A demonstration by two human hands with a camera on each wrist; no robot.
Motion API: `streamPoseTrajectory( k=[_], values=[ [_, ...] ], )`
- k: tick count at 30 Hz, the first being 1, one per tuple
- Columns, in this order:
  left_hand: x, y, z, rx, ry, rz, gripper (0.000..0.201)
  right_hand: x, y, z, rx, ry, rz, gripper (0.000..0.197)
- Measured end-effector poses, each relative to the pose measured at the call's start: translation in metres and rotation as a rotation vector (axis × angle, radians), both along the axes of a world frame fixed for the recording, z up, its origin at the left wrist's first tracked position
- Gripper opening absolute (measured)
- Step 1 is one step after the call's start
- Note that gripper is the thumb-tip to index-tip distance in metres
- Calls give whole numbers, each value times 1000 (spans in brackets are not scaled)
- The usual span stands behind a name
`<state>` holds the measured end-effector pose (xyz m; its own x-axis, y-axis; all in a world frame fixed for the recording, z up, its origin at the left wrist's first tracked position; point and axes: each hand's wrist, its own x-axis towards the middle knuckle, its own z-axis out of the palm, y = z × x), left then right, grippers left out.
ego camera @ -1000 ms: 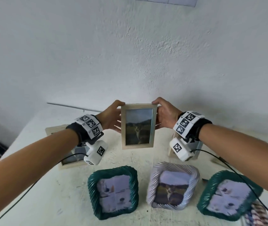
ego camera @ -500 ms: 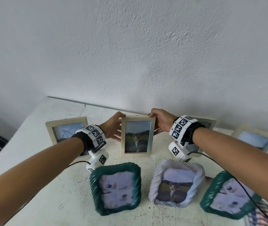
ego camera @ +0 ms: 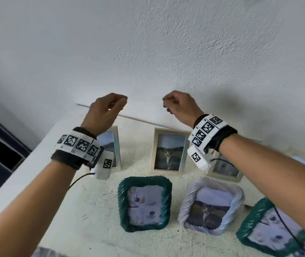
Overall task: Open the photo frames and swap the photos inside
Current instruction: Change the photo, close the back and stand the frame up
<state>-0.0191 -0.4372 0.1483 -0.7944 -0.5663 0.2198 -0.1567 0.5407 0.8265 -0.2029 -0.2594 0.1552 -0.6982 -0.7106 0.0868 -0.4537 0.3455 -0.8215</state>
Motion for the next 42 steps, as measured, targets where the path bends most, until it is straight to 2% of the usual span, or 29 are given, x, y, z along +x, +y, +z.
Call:
streamPoseTrajectory(
  k=[2, 5, 9, 10, 12, 14, 16, 18, 21, 23, 27, 30, 36, 40, 42],
  values=[
    [26, -7, -2, -89, 83, 245, 27, 22, -24, 2, 38, -46, 116, 21],
    [58, -9, -24, -84, 13, 462, 36, 56, -55, -4, 251, -84, 257, 39],
    [89, -15, -65, 220, -177, 554, 50, 93, -85, -20, 432, -244, 321, 42],
    [93, -18, -75, 280, -201, 535, 50, 101, -88, -20, 493, -239, 340, 37],
    [100, -18, -85, 361, -203, 470, 43, 109, -94, -23, 664, -108, 424, 32],
    [102, -14, -82, 338, -203, 440, 33, 113, -99, -25, 575, -274, 356, 33],
    [103, -14, -77, 238, -179, 437, 30, 110, -102, -24, 515, -182, 357, 34],
    [104, -13, -64, 144, -156, 411, 27, 111, -95, -9, 450, -183, 335, 34],
    [104, -6, -40, 62, -90, 379, 44, 113, -73, 20, 292, -158, 291, 34],
    [105, 5, -21, 15, -11, 368, 53, 115, -48, 38, 179, -124, 256, 37],
    [108, 45, 21, 23, 182, 260, 50, 130, 22, 67, -102, 13, 178, 36],
    [108, 90, 46, 67, 266, 138, 50, 140, 79, 73, -233, 4, 147, 54],
    [109, 188, 55, 175, 309, -129, 45, 161, 199, 43, -351, -107, 141, 68],
    [106, 250, 21, 209, 234, -194, 43, 176, 262, 4, -361, -193, 61, 72],
    [103, 278, -3, 207, 166, -236, 42, 183, 291, -19, -405, -272, 13, 68]
  ],
)
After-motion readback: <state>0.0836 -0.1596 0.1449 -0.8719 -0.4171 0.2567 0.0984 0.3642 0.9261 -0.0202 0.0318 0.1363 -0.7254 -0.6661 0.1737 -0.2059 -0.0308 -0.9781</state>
